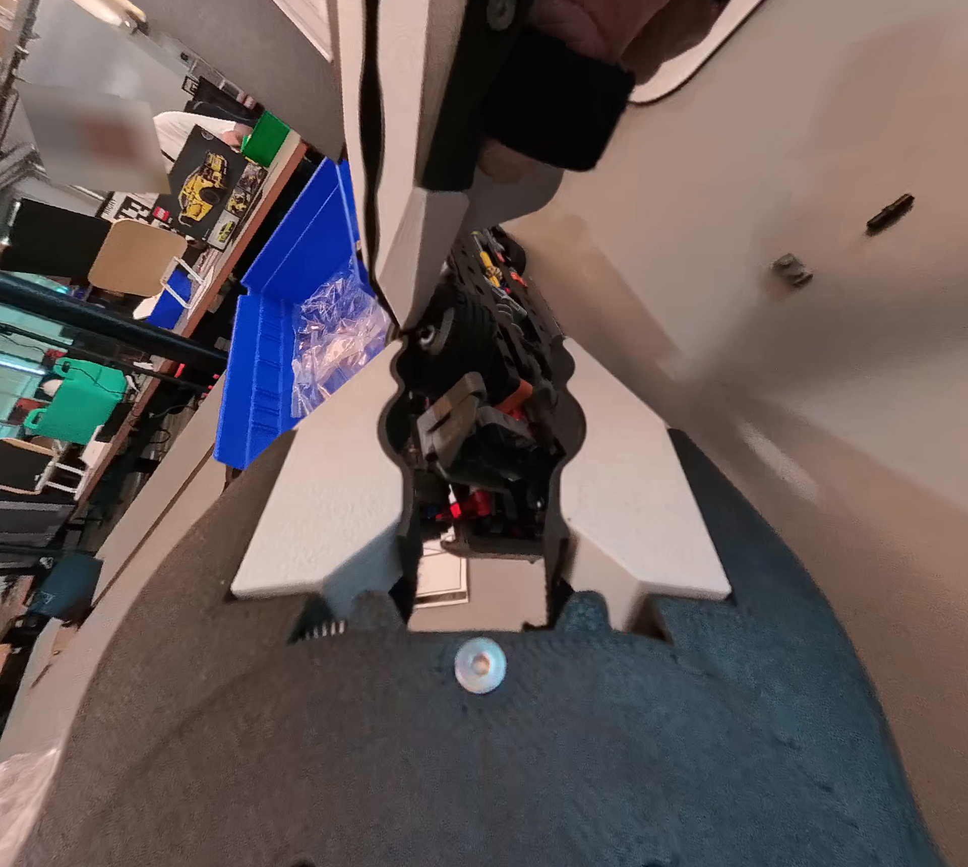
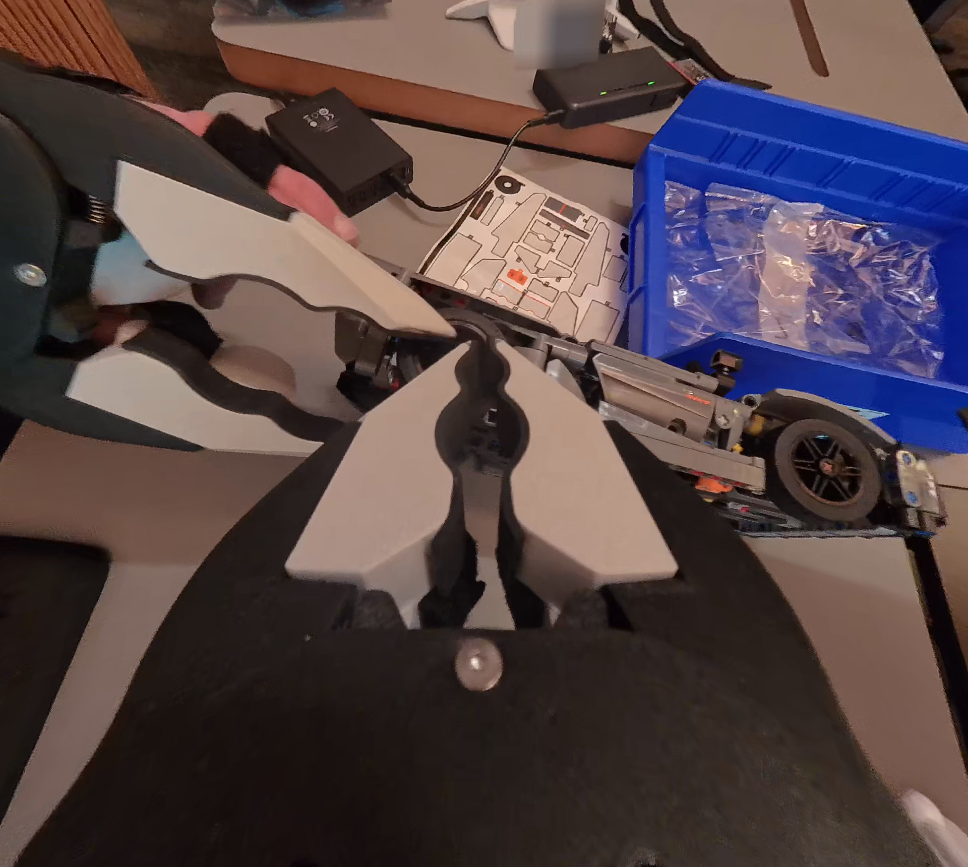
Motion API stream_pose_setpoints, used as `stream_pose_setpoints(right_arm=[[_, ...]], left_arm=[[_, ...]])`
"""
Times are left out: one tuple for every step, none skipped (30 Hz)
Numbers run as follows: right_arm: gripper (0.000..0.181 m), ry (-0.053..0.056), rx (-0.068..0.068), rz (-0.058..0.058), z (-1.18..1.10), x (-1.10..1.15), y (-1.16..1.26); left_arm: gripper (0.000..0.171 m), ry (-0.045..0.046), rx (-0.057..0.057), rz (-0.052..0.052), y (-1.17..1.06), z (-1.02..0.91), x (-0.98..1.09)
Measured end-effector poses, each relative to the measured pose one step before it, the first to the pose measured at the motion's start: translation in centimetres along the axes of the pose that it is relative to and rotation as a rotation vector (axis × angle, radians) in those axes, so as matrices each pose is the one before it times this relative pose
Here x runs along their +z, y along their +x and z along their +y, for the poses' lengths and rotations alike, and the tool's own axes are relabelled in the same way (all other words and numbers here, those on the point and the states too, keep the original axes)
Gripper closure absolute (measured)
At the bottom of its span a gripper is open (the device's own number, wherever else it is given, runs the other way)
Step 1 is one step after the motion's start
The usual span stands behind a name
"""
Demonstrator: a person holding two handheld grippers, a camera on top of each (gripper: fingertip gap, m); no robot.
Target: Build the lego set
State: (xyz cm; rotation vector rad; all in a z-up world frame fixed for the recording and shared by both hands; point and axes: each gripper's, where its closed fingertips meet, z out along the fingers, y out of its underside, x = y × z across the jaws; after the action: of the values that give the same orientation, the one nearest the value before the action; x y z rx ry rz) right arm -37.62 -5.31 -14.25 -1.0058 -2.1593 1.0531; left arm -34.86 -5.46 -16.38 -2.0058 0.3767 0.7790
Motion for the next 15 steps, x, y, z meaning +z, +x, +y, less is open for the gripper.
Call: stream_pose_setpoints(right_arm=[[0.177, 0.0028, -0.0096, 0.0069, -0.039, -0.299, 0.193], [0.177, 0.0076, -0.0060, 0.0008, -0.077, -0.314, 0.132], [0.176, 0.0173, 0.0017, -0.0070, -0.186, -0.309, 0.046], [0.174, 0.0244, 0.0086, -0.0113, -0.291, -0.328, -0.002], [0.174, 0.0186, 0.0126, -0.0110, -0.241, -0.287, 0.027], [0.171, 0.0067, 0.0102, -0.0071, -0.075, -0.194, 0.068], [0.168, -0.0013, 0.0038, -0.0023, 0.098, -0.093, 0.106], [0.165, -0.0083, 0.0012, -0.0015, 0.271, -0.023, 0.084], [0.163, -0.0129, 0.0046, -0.0039, 0.362, 0.045, 0.074], [0.159, -0.0082, 0.0064, -0.0114, 0.273, 0.072, -0.063], [0.156, -0.0016, 0.0061, -0.0154, 0.165, 0.078, -0.144], [0.153, -0.0007, 0.0048, -0.0152, 0.132, 0.089, -0.180], [0.151, -0.0023, 0.0012, -0.0163, 0.133, 0.105, -0.229], [0.148, -0.0017, -0.0014, -0.0126, 0.084, 0.096, -0.198], [0.145, 0.0020, 0.0014, -0.0027, 0.026, 0.042, -0.028]], left_arm=[[0.120, 0.01883, -0.0065, -0.0022, 0.023, -0.197, -0.536], [0.117, 0.03944, -0.0248, -0.0086, -0.218, -0.510, -0.729], [0.114, 0.03331, -0.0421, -0.0137, -0.432, -0.364, -0.713], [0.113, 0.00264, -0.0336, -0.0131, -0.418, 0.178, -0.619], [0.114, -0.00212, -0.0121, -0.0330, -0.601, 0.390, -0.600], [0.114, 0.00344, -0.0129, -0.0283, -0.488, 0.438, -0.499], [0.113, -0.00768, -0.0314, -0.0126, -0.312, 0.622, -0.314], [0.112, -0.02745, -0.0438, -0.0164, -0.378, 0.918, -0.147], [0.110, -0.02660, -0.0350, -0.0102, -0.229, 0.888, -0.055], [0.110, 0.00290, -0.0218, 0.0036, 0.130, 0.441, -0.072], [0.112, 0.01403, -0.0173, 0.0043, 0.213, 0.218, -0.046], [0.113, -0.00026, -0.0152, -0.0009, 0.119, 0.327, 0.026], [0.115, -0.00514, -0.0045, -0.0090, -0.008, 0.303, -0.019], [0.117, 0.00769, 0.0029, -0.0076, 0.014, 0.027, -0.092], [0.119, 0.01312, -0.0029, -0.0006, 0.099, -0.151, -0.100]])
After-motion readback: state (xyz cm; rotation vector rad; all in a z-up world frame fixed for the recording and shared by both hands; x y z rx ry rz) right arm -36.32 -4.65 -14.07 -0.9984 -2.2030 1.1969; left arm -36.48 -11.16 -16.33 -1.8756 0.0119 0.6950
